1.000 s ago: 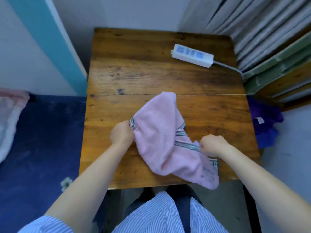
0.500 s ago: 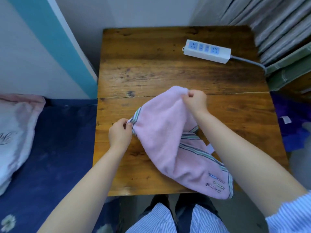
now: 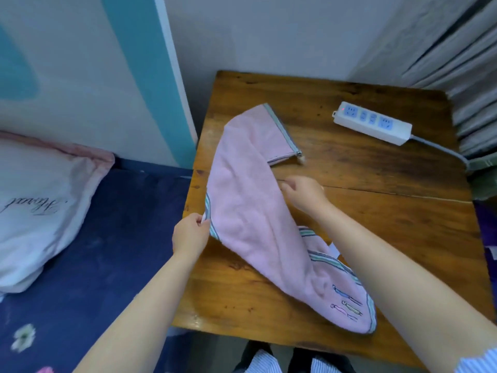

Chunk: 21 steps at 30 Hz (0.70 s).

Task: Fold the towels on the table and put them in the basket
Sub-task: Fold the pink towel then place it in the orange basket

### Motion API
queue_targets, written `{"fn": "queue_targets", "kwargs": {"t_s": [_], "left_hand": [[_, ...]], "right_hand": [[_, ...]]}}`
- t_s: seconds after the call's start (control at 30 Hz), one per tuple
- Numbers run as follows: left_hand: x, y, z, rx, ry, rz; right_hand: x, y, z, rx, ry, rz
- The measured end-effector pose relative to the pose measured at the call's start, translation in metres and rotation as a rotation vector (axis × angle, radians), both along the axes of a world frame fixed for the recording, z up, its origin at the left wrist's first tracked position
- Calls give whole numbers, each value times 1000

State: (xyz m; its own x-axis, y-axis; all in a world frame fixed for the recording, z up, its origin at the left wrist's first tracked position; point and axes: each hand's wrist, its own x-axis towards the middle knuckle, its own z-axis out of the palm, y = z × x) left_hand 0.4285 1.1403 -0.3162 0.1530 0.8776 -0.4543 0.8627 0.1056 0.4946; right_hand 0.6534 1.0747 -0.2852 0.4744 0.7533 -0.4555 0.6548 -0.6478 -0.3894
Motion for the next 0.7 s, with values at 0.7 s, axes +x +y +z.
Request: {"fn": "queue_targets", "kwargs": {"t_s": [0.7], "left_hand": [[-33,-27,-10,-19,-268,91]], "right_hand": [[-94,-69,-31,226,208,239]]}}
